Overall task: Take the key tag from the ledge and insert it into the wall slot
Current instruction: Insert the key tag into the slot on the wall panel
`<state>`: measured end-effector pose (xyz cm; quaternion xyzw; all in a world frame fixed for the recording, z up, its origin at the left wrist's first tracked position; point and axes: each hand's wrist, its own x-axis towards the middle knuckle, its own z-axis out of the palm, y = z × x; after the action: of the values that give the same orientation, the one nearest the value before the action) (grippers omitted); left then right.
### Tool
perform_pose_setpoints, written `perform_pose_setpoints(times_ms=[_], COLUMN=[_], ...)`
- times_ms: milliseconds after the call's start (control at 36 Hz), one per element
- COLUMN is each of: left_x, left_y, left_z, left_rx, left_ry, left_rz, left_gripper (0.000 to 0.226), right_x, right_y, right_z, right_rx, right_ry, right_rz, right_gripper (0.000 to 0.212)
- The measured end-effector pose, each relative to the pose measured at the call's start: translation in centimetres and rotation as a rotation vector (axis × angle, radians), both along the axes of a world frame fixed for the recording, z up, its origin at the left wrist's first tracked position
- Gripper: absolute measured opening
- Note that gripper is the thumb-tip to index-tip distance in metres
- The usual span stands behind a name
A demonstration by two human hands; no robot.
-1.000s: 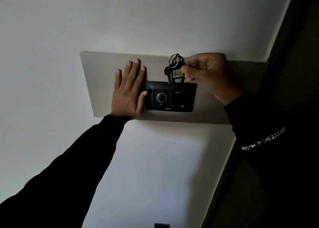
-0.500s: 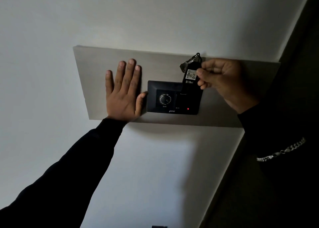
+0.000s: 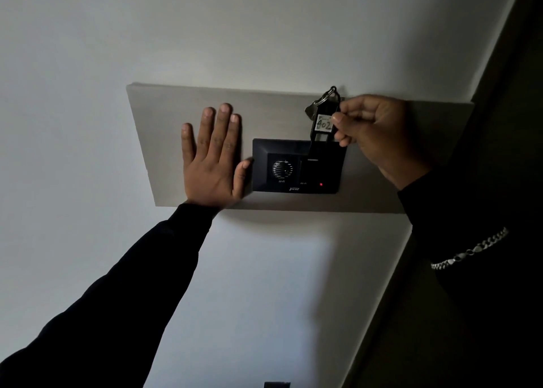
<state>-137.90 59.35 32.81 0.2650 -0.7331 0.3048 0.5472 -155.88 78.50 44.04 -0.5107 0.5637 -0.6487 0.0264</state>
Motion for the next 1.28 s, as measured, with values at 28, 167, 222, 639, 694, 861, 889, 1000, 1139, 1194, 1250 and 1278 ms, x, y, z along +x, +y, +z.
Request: perform_pose_setpoints(times_ms=[28, 167, 222, 639, 694, 861, 889, 1000, 1139, 1194, 1250, 1278], left_x=[0.0, 0.0, 0.0, 0.1, 0.2, 0.1, 0.1, 0.1, -0.2, -0.2, -0.2, -0.2], left_y=[-0.1, -0.4, -0.4, 0.1, 0.1, 0.3, 0.3, -0.2, -0.6, -0.6, -0.4, -0.4], left_z=[0.0, -0.2, -0.2, 0.0, 0.0, 0.1, 0.1, -0.1, -0.4, -0.4, -0.1, 0.2], left_rx=[-0.002, -0.005, -0.01, -0.004, -0.002, -0.012, -0.012, -0.014, -0.03, -0.029, -0.027, -0.028], left_ry=[0.0, 0.003, 0.002, 0.006, 0.008, 0.014, 0.015, 0.017, 0.011, 0.013, 0.016, 0.014], left_rz=[0.0, -0.004, -0.004, -0.011, -0.015, -0.012, -0.015, -0.013, 0.004, 0.01, 0.003, -0.005], left_gripper=[0.069, 0.069, 0.069, 0.068, 0.068, 0.067, 0.067, 0.068, 0.07, 0.07, 0.07, 0.069], right_x=[0.1, 0.4, 0.3, 1.7, 2.2, 3.0, 3.0, 2.7, 2.4, 2.4, 2.3, 2.3], right_y=[-0.1, -0.4, -0.3, 1.3, 0.8, -0.5, -0.7, -1.1, -0.7, -0.5, -0.5, -0.5], right_z=[-0.3, -2.0, -2.2, 3.1, 3.9, 4.7, 4.7, 3.9, 1.9, 1.4, 1.0, 0.8], right_rx=[0.023, 0.077, 0.087, 0.087, 0.176, 0.332, 0.311, 0.183, -0.01, -0.058, -0.095, -0.108], right_ry=[0.012, 0.032, 0.058, 0.798, 0.953, 1.369, 1.376, 1.224, 0.902, 0.859, 0.839, 0.825], right_rz=[0.002, -0.013, -0.038, -0.192, -0.192, -0.287, -0.29, -0.293, -0.277, -0.269, -0.292, -0.303], right_gripper=[0.014, 0.015, 0.013, 0.035, 0.035, 0.018, 0.018, 0.023, 0.012, 0.009, 0.011, 0.011])
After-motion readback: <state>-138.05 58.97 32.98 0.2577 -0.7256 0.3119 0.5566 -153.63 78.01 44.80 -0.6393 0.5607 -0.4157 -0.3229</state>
